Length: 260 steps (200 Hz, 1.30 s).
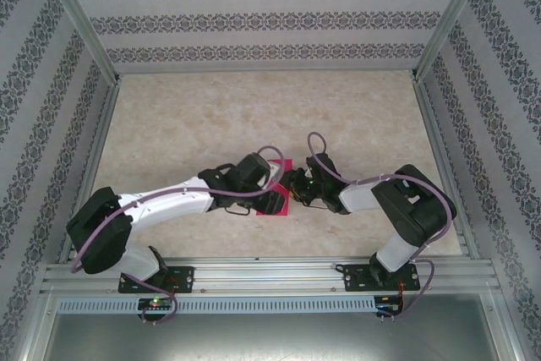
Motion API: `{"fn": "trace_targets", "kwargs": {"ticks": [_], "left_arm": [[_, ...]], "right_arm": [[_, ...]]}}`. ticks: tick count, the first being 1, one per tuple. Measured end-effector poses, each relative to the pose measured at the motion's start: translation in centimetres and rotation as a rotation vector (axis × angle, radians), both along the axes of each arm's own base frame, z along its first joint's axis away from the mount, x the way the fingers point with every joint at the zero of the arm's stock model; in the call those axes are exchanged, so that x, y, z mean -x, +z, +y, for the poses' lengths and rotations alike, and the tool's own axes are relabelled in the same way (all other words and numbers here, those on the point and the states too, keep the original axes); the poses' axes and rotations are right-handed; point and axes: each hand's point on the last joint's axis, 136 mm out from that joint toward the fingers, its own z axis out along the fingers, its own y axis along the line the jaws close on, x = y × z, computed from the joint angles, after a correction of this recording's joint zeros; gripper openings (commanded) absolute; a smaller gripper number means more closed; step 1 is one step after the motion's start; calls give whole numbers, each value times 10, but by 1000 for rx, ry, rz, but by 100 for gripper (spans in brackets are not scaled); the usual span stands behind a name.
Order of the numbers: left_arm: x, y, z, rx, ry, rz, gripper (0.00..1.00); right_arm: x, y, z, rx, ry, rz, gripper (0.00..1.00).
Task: Fold a paper plane with a square sheet of paper (pick it up from the middle)
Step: Third fold the triangle at the center of the table.
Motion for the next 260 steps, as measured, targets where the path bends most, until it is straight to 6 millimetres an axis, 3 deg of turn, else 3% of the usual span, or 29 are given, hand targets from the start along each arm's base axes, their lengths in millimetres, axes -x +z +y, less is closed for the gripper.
{"fn": "trace_targets", "kwargs": {"ticks": [45, 80, 173, 185, 210, 260], "left_arm": [[22, -19, -17, -220, -129, -137, 57], [32, -29, -24, -336, -200, -226, 60], [19, -46, -18, -510, -227, -339, 60], [18, -47, -19, -520, -231, -350, 56], [16, -46, -18, -537, -236, -372, 34], [12, -36, -17, -530, -216, -402, 7]], "right_arm": [[1, 2, -1, -5, 32, -2, 16], [2, 4, 2, -16, 48, 2, 12], [2, 4, 4, -26, 61, 19, 8], [2, 3, 4, -24, 61, 22, 8], [1, 3, 2, -24, 57, 25, 10], [2, 1, 0, -17, 59, 32, 13]]}}
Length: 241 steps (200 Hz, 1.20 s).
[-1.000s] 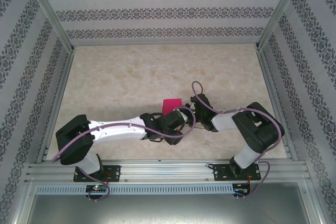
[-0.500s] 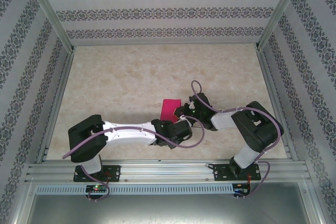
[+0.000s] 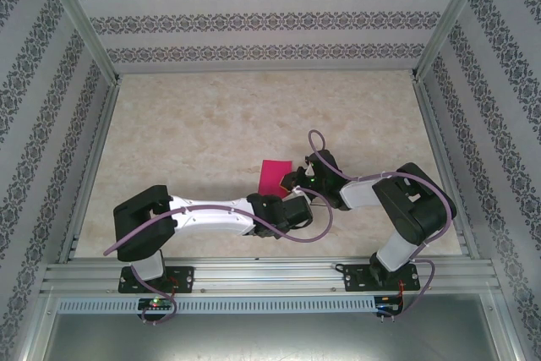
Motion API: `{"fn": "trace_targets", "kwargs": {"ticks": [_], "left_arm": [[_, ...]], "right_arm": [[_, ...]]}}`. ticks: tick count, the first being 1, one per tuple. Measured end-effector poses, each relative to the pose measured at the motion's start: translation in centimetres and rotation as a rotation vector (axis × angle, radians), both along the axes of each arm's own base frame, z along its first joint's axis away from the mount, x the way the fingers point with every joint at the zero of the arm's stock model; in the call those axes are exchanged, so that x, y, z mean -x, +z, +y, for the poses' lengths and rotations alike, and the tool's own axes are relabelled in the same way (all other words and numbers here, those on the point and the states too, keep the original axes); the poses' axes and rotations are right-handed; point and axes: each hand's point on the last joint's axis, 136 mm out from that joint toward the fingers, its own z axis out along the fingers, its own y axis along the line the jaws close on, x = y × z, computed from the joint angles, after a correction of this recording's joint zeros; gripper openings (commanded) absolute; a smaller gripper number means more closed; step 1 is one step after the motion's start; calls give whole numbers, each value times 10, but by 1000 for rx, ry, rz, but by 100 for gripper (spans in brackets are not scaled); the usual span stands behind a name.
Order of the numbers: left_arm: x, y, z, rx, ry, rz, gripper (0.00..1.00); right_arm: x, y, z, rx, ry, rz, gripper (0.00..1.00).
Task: Fold a paper plane with a square sheet of paper (pick it up from the middle)
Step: Third fold the triangle at the center of the table.
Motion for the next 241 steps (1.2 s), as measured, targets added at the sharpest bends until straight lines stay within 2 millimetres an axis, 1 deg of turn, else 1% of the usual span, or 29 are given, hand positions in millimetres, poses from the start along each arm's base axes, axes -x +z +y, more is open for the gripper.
{"fn": "trace_targets", "kwargs": {"ticks": [8, 22, 43, 55, 70, 79, 84, 108, 121, 136, 148, 158, 173, 183, 219, 241], "left_arm": [[0, 3, 0, 7, 0, -3, 3], [0, 7, -1, 18, -1, -8, 0], [0, 12, -1, 31, 0, -11, 0], [0, 13, -1, 38, -2, -9, 0], [0, 13, -1, 55, -1, 5, 0], [1, 14, 0, 74, 1, 22, 0], [1, 13, 1, 86, 4, 36, 0], [-5, 15, 10, 156, 35, 98, 0], [-10, 18, 13, 201, 57, 127, 0], [-13, 20, 14, 261, 75, 174, 0], [-15, 19, 16, 300, 89, 210, 0], [-16, 18, 17, 329, 100, 242, 0], [-16, 16, 18, 363, 113, 288, 0], [-15, 14, 18, 388, 119, 317, 0], [-14, 11, 18, 449, 134, 389, 0], [-13, 11, 18, 465, 139, 413, 0]], "right_arm": [[0, -1, -1, 3, -1, 0, 14], [0, -2, -3, 8, -2, 2, 16], [1, -1, -3, 13, 2, 3, 16], [2, 0, -4, 16, 5, 2, 22], [2, 2, -7, 25, 7, -4, 24], [2, 3, -9, 29, 5, -4, 26], [2, 4, -10, 31, 6, -6, 29], [4, 13, -18, 52, 4, -23, 30], [5, 20, -24, 73, 2, -44, 33], [7, 26, -33, 116, -3, -63, 34], [8, 30, -41, 154, -8, -77, 33], [9, 33, -46, 183, -10, -91, 31], [10, 41, -51, 213, -4, -123, 24], [10, 47, -52, 226, 5, -142, 21], [0, 65, -46, 244, 57, -197, 16], [-10, 65, -34, 247, 102, -196, 14]]}}
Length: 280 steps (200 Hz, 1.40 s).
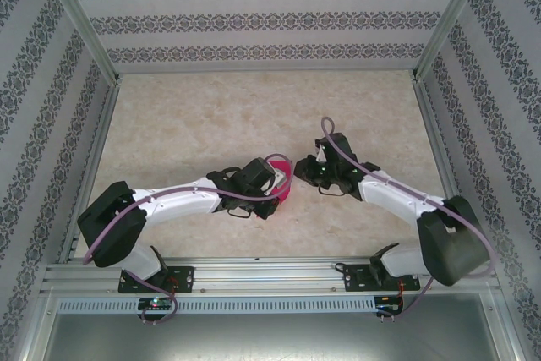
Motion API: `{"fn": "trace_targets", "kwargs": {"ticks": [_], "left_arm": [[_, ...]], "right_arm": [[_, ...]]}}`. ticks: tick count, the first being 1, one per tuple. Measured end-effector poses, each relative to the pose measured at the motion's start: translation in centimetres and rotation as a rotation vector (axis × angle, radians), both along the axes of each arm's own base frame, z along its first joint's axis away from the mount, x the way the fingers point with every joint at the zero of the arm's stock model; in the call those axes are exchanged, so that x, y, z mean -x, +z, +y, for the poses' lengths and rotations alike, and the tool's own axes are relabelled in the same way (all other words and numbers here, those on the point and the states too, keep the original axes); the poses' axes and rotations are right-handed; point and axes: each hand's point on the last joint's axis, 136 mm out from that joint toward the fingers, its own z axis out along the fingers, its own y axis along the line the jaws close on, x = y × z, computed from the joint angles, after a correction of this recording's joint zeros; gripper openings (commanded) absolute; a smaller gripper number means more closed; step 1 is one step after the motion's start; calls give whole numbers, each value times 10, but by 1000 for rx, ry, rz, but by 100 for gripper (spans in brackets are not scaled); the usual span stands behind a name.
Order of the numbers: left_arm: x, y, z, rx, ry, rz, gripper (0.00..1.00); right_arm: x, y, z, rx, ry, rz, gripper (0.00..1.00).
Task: Fold a paper plane with a square sheet of paper (pick it up from the middle)
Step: Third fold the triangle at the center of the table.
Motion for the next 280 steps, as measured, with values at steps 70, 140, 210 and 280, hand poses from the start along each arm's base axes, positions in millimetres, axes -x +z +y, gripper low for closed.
{"fn": "trace_targets", "kwargs": {"ticks": [70, 140, 210, 280], "left_arm": [[-2, 3, -3, 38, 1, 19, 0], [-4, 0, -3, 44, 4, 36, 0], [-17, -9, 8, 31, 74, 71, 0], [-31, -24, 17, -1, 130, 95, 0]], "right_arm": [[-13, -43, 32, 64, 104, 112, 12], [-13, -79, 35, 129, 161, 187, 11], [-15, -82, 36, 173, 247, 153, 10], [-13, -81, 35, 191, 295, 130, 10]]}}
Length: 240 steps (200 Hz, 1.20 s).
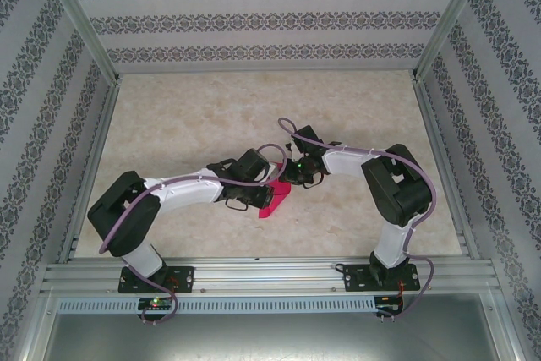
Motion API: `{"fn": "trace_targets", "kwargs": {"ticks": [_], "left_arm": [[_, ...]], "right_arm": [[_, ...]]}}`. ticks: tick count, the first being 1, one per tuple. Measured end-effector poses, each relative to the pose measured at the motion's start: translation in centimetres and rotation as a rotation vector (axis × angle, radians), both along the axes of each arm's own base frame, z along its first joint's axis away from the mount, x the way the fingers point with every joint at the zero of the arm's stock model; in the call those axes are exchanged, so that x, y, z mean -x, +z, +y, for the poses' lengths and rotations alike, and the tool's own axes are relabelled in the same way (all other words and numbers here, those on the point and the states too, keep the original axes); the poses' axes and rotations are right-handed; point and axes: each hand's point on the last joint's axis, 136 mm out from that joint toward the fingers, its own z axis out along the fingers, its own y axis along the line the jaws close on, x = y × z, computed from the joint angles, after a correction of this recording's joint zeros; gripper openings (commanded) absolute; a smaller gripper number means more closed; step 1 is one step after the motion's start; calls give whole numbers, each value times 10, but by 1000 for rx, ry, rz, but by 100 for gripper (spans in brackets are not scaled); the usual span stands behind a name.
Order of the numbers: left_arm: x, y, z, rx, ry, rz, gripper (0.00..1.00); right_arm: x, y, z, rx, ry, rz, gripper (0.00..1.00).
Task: Fold a paper plane with a square sheet of paper (pick it up from the middle)
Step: Third fold the triangle at the center of the table.
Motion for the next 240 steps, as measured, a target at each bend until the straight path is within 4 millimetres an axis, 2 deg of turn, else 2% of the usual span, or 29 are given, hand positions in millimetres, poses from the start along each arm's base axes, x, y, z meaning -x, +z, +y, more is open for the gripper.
{"fn": "trace_targets", "kwargs": {"ticks": [61, 163, 210, 240], "left_arm": [[-17, 1, 0, -30, 34, -30, 0], [-18, -12, 8, -80, 49, -17, 0], [-18, -12, 8, -80, 49, -17, 0], [-18, -12, 8, -80, 49, -17, 0]], "right_arm": [[3, 0, -2, 16, 30, 1, 10], [4, 4, -2, 12, 26, 5, 13], [-12, 25, -2, -17, -5, -37, 13], [-15, 23, 0, -17, -7, -35, 13]]}}
